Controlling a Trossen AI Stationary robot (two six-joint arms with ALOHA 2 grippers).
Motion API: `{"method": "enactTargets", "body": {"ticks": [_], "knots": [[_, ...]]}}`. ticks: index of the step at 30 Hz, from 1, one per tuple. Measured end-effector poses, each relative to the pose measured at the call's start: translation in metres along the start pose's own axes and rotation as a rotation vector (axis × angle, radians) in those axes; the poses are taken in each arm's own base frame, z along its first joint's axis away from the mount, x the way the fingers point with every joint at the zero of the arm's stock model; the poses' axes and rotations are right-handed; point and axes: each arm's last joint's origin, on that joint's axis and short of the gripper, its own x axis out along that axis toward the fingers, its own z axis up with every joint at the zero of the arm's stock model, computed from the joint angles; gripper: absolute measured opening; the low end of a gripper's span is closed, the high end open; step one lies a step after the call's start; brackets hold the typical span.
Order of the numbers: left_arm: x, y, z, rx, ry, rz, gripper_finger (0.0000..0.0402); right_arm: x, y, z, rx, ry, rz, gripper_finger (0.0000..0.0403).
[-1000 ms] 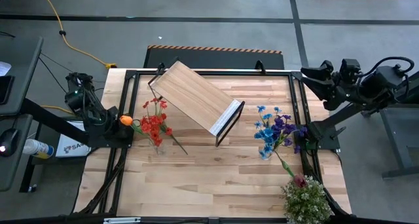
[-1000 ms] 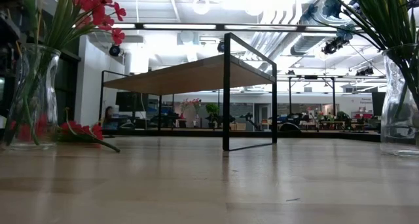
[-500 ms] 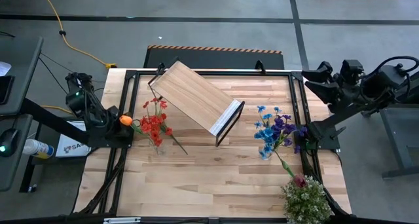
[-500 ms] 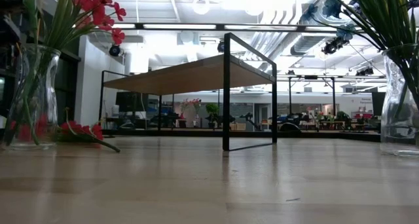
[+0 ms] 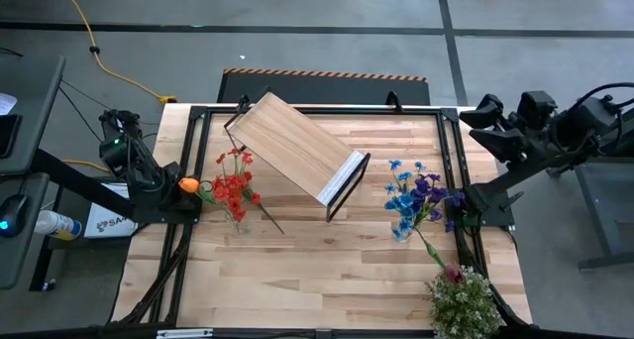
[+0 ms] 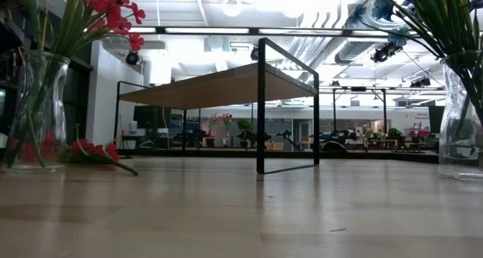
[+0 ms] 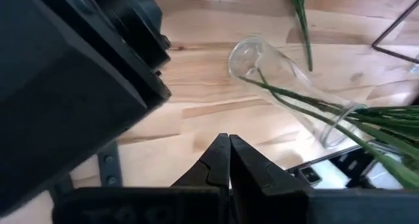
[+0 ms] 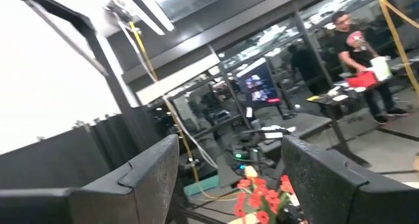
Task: Pick and place flowers into a vace then onto a shelf
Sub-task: Put the red flower into the left transparent vase
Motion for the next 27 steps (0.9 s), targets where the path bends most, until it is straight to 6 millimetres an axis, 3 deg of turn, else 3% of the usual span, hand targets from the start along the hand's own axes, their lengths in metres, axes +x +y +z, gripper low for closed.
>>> {"method": "enactTargets", "body": {"ticks": [22,27], "knots": [[-0.01,-0.002,0.011,-0.232,-0.13,-0.144,0.0046,-0.001,0.004,0.008,-0.001,-0.062,0.073,0.0261],[-0.015,-0.008,0.014,-0.221,-0.233,-0.364,0.0046,-0.001,0.004,0.009,-0.013,-0.076,0.077,0.0261]]}}
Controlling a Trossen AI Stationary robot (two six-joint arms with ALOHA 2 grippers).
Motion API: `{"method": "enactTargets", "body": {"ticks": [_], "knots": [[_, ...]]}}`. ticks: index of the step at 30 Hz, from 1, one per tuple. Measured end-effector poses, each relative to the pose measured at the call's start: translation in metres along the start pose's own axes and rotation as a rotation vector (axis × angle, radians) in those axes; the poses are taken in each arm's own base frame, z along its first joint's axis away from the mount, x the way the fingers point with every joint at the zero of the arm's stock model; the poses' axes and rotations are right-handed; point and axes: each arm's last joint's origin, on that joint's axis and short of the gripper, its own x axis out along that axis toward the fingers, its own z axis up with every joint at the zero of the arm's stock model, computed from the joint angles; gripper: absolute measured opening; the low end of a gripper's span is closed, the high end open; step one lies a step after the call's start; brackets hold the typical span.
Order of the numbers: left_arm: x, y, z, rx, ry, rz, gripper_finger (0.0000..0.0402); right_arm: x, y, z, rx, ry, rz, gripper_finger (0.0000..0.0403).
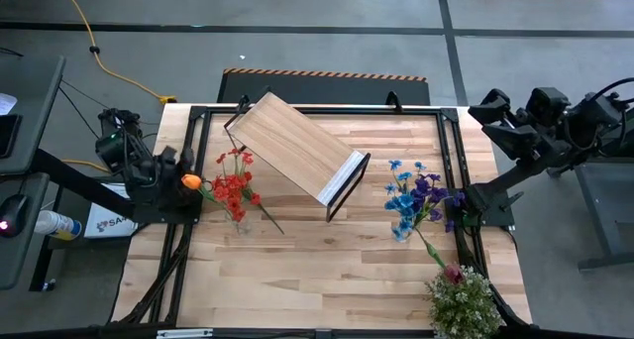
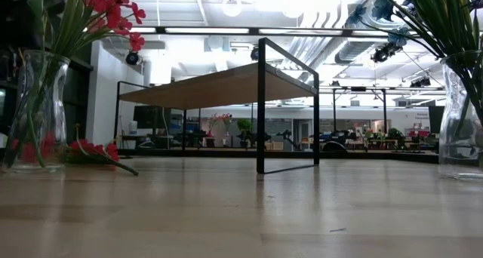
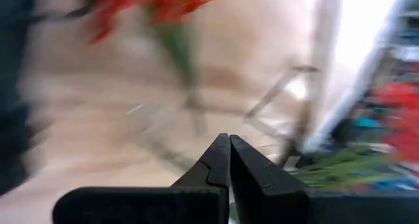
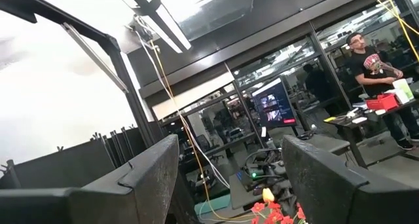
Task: Pick and place flowers into a vace then onto a shelf
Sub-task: Put the red flower into the left transparent vase
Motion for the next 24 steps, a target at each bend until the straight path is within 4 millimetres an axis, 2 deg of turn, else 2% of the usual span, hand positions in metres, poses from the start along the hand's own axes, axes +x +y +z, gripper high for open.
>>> {"method": "enactTargets", "body": {"ticks": [3,5,13,24], "knots": [[-0.001,-0.005,0.002,0.053,-0.071,-0.175,0.0046,0.0,0.0,0.0,0.0,0.0,0.0,0.0261],[-0.001,-0.006,0.003,0.075,-0.092,-0.22,0.0046,0.0,0.0,0.0,0.0,0.0,0.0,0.0261],[0.005,-0.002,0.002,0.078,-0.136,-0.217,0.0046,0.0,0.0,0.002,-0.018,-0.015,0.001,0.0261],[0.018,0.001,-0.01,0.013,-0.257,-0.266,0.0046,0.0,0.0,0.002,-0.019,-0.023,-0.009,0.0261]]}}
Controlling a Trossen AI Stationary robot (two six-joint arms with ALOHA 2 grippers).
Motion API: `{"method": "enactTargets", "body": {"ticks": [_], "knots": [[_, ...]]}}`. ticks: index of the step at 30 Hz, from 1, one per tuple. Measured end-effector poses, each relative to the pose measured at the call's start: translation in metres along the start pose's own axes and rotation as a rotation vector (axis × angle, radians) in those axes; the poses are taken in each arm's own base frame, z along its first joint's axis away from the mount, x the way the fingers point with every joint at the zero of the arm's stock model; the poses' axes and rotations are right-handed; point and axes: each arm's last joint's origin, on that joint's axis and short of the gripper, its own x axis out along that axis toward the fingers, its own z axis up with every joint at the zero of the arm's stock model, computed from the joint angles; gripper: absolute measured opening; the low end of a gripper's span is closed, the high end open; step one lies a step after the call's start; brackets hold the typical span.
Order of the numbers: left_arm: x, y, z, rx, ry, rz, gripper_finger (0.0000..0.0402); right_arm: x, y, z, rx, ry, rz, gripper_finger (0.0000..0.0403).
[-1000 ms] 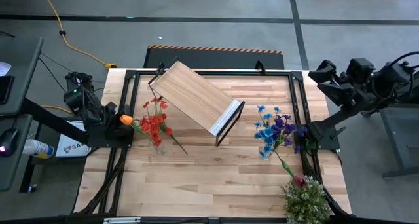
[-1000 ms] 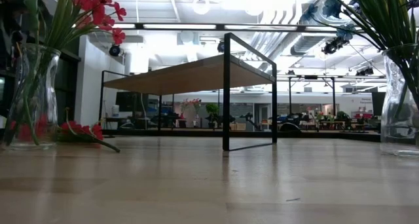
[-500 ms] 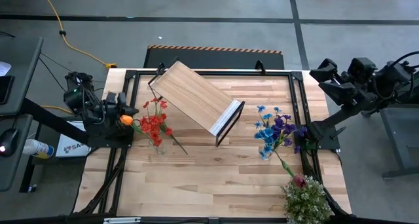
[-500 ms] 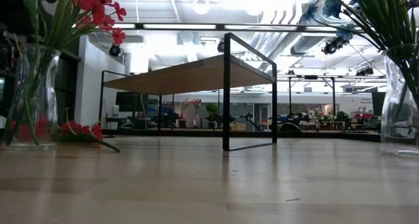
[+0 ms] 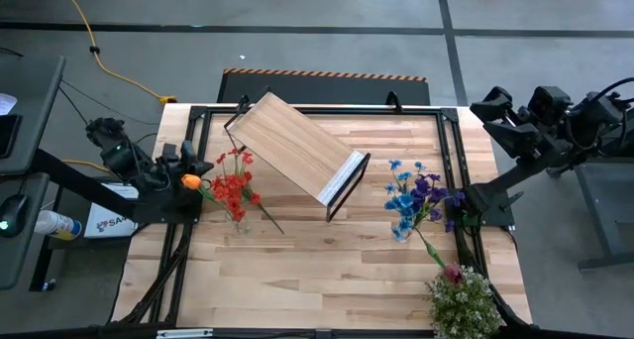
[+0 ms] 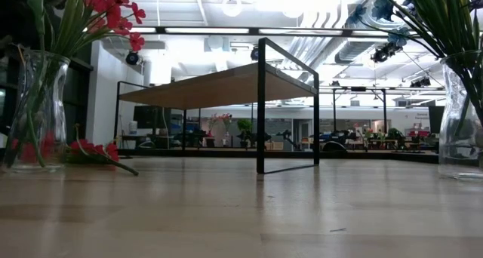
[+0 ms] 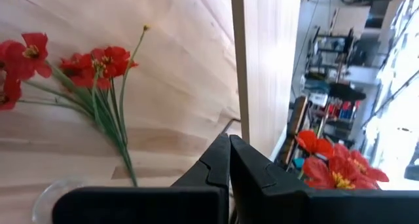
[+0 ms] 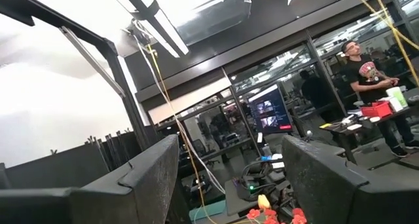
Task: Pick and place flowers into a vace then onto a shelf
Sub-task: Put the red flower into the left transparent vase
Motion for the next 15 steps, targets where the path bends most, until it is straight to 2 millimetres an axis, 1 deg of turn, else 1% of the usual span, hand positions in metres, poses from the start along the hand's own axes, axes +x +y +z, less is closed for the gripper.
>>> {"method": "enactTargets", "body": {"ticks": [5,9,15], "knots": [[0.003,-0.002,-0.009,0.006,-0.019,0.004,0.0046,0.0,0.0,0.0,-0.009,-0.001,-0.005,0.0261],[0.006,-0.002,-0.018,0.029,-0.024,0.052,0.0046,0.0,0.0,0.0,-0.009,-0.003,-0.013,0.0261],[0.009,-0.003,-0.028,0.041,-0.032,0.069,0.0047,0.0,0.0,0.0,-0.017,-0.003,-0.012,0.0261]]}}
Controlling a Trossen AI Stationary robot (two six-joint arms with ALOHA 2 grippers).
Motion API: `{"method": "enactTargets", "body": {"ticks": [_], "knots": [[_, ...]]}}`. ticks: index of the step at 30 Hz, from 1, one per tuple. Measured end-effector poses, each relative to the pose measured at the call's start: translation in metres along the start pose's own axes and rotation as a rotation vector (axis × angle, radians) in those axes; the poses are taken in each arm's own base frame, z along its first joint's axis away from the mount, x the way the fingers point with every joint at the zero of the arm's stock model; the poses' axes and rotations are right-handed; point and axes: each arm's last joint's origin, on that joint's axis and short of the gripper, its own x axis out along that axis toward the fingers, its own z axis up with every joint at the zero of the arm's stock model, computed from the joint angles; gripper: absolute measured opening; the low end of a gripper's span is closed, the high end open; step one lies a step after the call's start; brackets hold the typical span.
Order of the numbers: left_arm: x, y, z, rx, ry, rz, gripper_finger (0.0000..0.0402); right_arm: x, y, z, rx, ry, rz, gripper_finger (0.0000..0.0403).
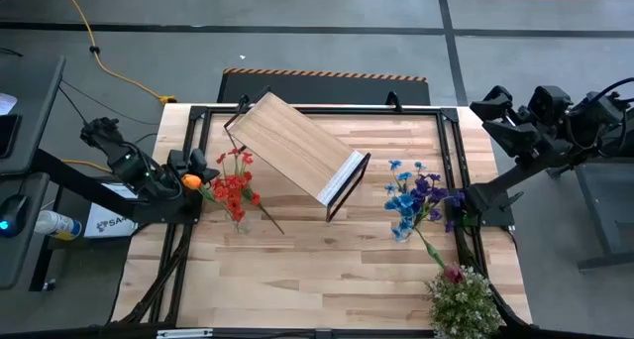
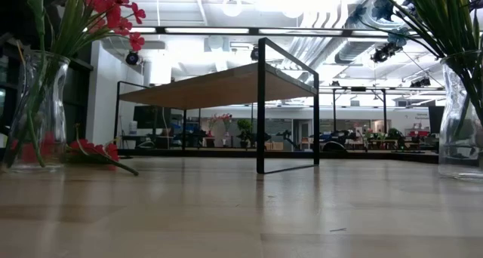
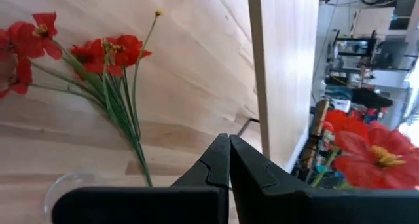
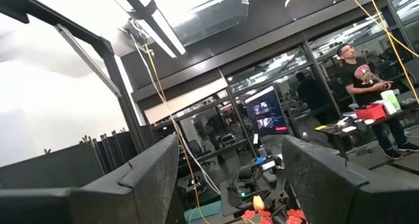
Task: Pick and place flowers into a vace then onto a shelf
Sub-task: Put the red flower into the left transparent vase
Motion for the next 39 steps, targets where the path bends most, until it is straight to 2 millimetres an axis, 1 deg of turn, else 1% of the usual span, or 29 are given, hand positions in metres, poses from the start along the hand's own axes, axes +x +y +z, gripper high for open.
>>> {"method": "enactTargets", "body": {"ticks": [8,16,19,24,33,39], "knots": [[0.007,-0.002,-0.004,0.006,-0.099,0.037,0.0047,0.0,0.0,0.0,0.0,0.004,0.016,0.0261],[0.008,-0.004,0.004,-0.009,-0.16,0.043,0.0046,0.0,0.001,0.0,0.008,0.006,0.024,0.0261],[0.007,-0.005,0.007,-0.004,-0.15,0.046,0.0046,0.0,0.001,0.0,0.009,0.007,0.027,0.0261],[0.007,-0.005,0.005,0.022,-0.114,0.065,0.0047,0.0,0.001,0.0,0.011,0.01,0.041,0.0261],[0.01,-0.007,-0.001,0.031,-0.073,0.096,0.0046,0.0,0.001,0.0,0.009,0.01,0.041,0.0261],[0.012,-0.007,-0.007,-0.011,-0.019,0.134,0.0046,0.0,0.001,0.001,-0.006,-0.001,0.039,0.0261]]}}
